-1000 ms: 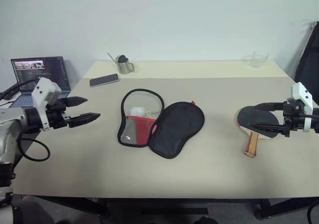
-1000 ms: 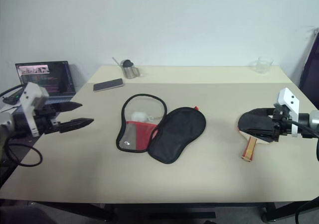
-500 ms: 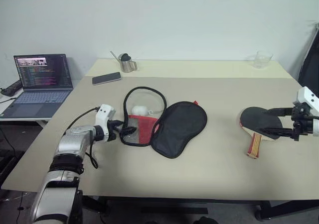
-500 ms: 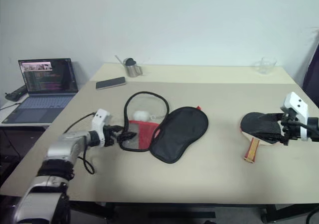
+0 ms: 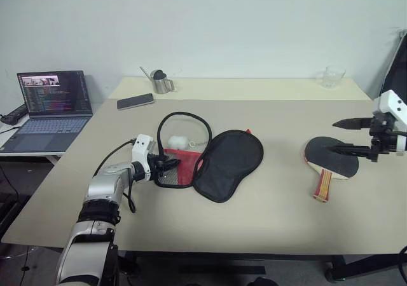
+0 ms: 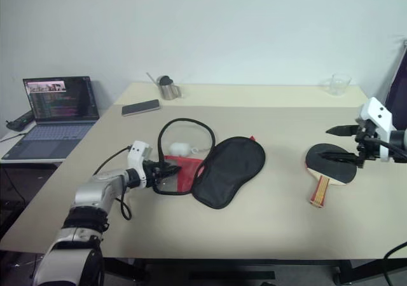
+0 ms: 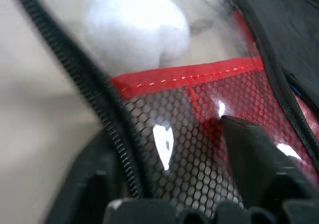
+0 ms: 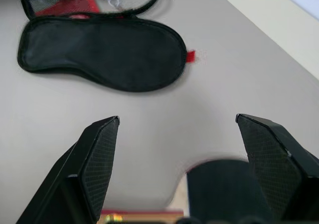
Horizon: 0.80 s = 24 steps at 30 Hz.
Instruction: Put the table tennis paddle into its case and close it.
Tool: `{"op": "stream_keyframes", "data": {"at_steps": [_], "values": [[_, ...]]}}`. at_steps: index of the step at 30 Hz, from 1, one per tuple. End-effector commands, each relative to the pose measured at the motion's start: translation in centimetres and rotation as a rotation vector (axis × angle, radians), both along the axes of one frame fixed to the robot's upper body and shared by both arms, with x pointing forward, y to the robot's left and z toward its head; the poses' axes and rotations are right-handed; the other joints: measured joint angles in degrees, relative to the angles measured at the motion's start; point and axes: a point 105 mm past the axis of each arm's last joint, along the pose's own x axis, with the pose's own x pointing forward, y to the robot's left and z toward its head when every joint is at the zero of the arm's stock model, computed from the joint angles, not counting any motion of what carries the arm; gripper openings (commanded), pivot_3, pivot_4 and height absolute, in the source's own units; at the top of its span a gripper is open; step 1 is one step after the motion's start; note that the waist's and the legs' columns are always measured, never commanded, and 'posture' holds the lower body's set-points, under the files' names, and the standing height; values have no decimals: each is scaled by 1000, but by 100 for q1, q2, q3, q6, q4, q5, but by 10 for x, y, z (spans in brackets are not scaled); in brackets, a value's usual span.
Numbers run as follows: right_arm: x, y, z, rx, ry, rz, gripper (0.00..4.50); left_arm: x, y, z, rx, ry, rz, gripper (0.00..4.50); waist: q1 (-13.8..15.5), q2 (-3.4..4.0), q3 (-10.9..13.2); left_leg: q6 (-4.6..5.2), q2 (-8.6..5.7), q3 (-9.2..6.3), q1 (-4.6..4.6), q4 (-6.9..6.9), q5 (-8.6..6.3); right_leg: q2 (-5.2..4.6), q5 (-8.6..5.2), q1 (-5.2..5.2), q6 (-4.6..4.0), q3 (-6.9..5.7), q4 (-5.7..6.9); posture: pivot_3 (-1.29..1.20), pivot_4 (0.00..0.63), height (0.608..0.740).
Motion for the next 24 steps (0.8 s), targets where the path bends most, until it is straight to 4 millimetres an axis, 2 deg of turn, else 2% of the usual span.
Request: {"op": "stream_keyframes", "data": {"at_steps": [1, 5, 6, 12, 19, 24], "values": [[2, 5, 10, -8, -45, 29, 4110, -3, 8, 24, 3, -67, 51, 1549, 13, 0, 0, 0, 0, -1, -5, 0, 0, 0, 0, -5, 0, -1, -1, 0, 150, 740], [10, 9, 9, -4, -44, 48, 4110, -4, 15, 29, -3, -57, 160, 134, 17, -1, 0, 0, -2, -2, -10, 1, 0, -1, 1, -8, 0, -2, -3, 0, 150, 740], [12, 11, 9, -2, -45, 55, 4110, -4, 16, 29, -1, -56, 192, 20, 16, 0, 0, 0, -1, -3, -10, 1, 0, -1, 1, -7, 0, -3, -2, 0, 150, 740], [17, 18, 7, 2, -39, 86, 4110, -4, 21, 27, -18, -65, 380, 20, 19, -1, 1, -1, -1, -2, -8, 1, 0, -1, 1, -6, 0, -3, -3, 0, 150, 740], [19, 19, 5, -2, -34, 96, 4110, 8, 10, 29, -48, -76, 474, 20, 32, -2, 1, -2, -3, -1, -9, 1, 0, -1, 1, -6, 0, -3, -2, 0, 150, 740], [19, 20, 4, 0, -35, 101, 4110, 24, -7, 34, -66, -89, 488, 20, 39, -4, 2, -2, -4, 0, -9, 3, 1, -2, 2, -3, 2, -4, -3, 0, 150, 740]]}}
